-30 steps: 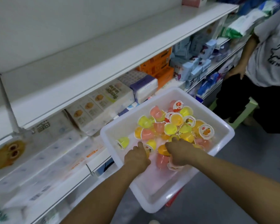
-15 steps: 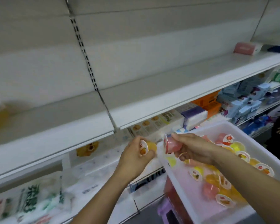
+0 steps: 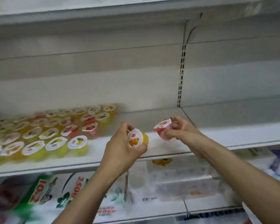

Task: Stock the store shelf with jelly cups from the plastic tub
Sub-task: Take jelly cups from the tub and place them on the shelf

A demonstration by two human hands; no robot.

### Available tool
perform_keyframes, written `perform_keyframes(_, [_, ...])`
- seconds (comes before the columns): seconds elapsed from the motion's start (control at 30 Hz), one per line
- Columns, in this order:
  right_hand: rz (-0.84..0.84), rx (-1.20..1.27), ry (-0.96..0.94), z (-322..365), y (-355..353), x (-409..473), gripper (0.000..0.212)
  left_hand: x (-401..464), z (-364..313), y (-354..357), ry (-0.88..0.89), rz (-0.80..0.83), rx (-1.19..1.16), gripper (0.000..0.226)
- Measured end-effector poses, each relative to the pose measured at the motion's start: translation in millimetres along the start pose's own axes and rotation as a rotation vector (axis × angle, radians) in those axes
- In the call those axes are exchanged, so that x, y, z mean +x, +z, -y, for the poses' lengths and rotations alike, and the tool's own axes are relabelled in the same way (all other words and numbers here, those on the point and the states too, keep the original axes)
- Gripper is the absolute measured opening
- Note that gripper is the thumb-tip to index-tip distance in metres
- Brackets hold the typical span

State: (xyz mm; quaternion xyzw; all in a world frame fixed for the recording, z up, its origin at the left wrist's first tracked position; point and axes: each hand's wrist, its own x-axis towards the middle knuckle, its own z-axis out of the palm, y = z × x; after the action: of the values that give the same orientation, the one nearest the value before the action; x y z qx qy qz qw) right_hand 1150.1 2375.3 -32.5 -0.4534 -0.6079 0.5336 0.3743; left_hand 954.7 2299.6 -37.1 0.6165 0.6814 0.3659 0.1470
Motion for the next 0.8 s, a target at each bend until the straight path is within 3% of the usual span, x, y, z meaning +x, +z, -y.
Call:
perform_keyframes(0.37, [0.046, -0.370, -0.208, 5, 160, 87, 0.066, -3, 76, -93, 0.015, -0.195, 0.287, 0.054])
perform_keyframes(0.47, [0.050, -0.432, -0.229, 6, 177, 96, 0.058, -2, 87, -106, 0.011, -0.231, 0.337, 0.052])
perform_keyframes(0.8, [0.063, -0.470, -0.201, 6, 197, 103, 0.062, 11, 106, -115, 0.019, -0.241, 0.360, 0.050])
